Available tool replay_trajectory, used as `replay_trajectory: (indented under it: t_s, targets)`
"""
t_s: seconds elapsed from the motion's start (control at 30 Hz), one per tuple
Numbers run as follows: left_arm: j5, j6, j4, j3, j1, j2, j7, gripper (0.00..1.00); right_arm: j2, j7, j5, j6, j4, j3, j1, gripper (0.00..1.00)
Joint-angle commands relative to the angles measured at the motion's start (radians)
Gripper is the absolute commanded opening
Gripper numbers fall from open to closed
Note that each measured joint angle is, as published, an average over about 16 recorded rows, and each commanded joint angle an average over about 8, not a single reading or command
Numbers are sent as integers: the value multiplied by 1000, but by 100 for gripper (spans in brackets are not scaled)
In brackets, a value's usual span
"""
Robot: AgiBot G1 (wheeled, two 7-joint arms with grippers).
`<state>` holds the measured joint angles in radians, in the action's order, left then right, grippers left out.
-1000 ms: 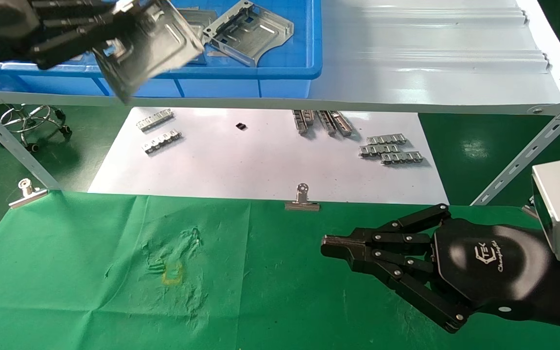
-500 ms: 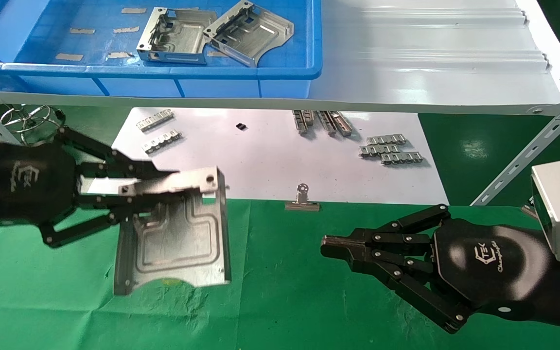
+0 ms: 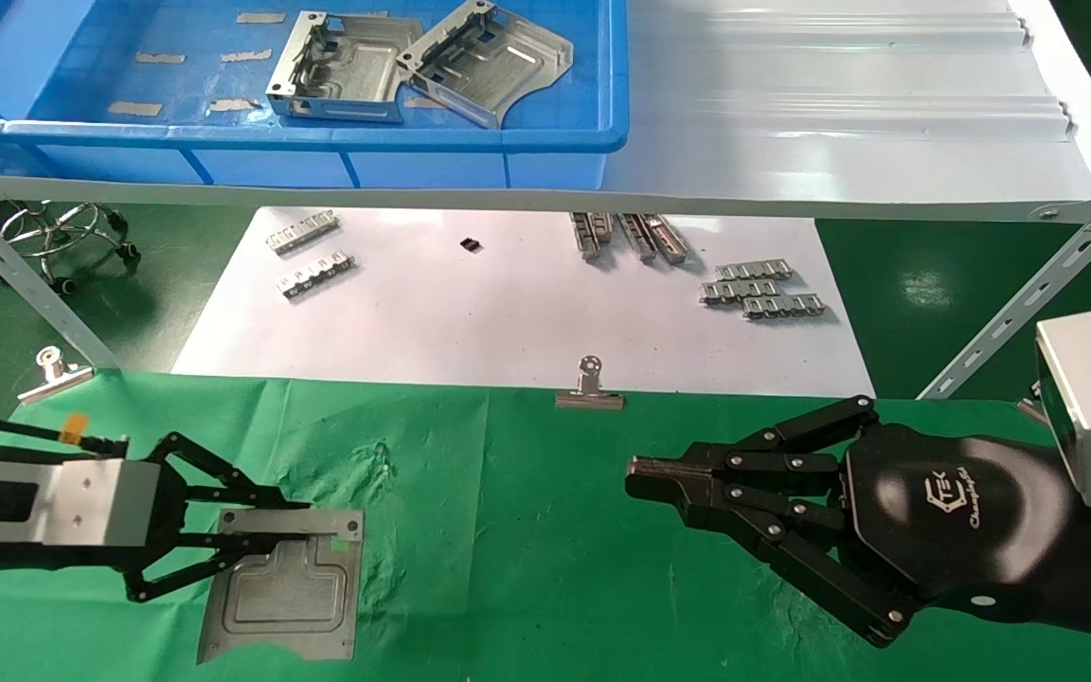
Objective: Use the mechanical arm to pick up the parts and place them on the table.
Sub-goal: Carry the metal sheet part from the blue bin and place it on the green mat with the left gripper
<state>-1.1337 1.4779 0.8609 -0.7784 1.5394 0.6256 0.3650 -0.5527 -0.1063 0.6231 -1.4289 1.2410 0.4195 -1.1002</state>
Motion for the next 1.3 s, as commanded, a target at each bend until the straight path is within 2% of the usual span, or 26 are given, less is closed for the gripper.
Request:
replay_trajectory:
  t_s: [0.03, 0.6, 0.63, 0.7, 0.87, 0.9, 0.97, 1.3]
  targets:
    - [-22, -24, -16, -8, -16, 9, 28, 0, 0, 0, 0, 0, 0, 0, 0, 0]
    - [-85, -182, -126, -17, -63, 113, 181, 0, 0, 0, 0, 0, 0, 0, 0, 0]
    - [-85, -188, -134, -16, -65, 118, 191, 3, 0, 0, 0, 0, 0, 0, 0, 0]
    - [-84, -195, -147, -15, -66, 127, 207, 17, 0, 0, 0, 0, 0, 0, 0, 0]
    - [-82, -193, -172, -13, -63, 143, 238, 77, 0, 0, 0, 0, 0, 0, 0, 0]
    - [-82, -191, -176, -13, -62, 145, 243, 87, 0, 0, 0, 0, 0, 0, 0, 0]
    - [-82, -188, -184, -13, -59, 149, 253, 98, 0, 0, 0, 0, 0, 0, 0, 0]
    - [-71, -181, -210, -5, -51, 159, 284, 100, 0, 0, 0, 0, 0, 0, 0, 0]
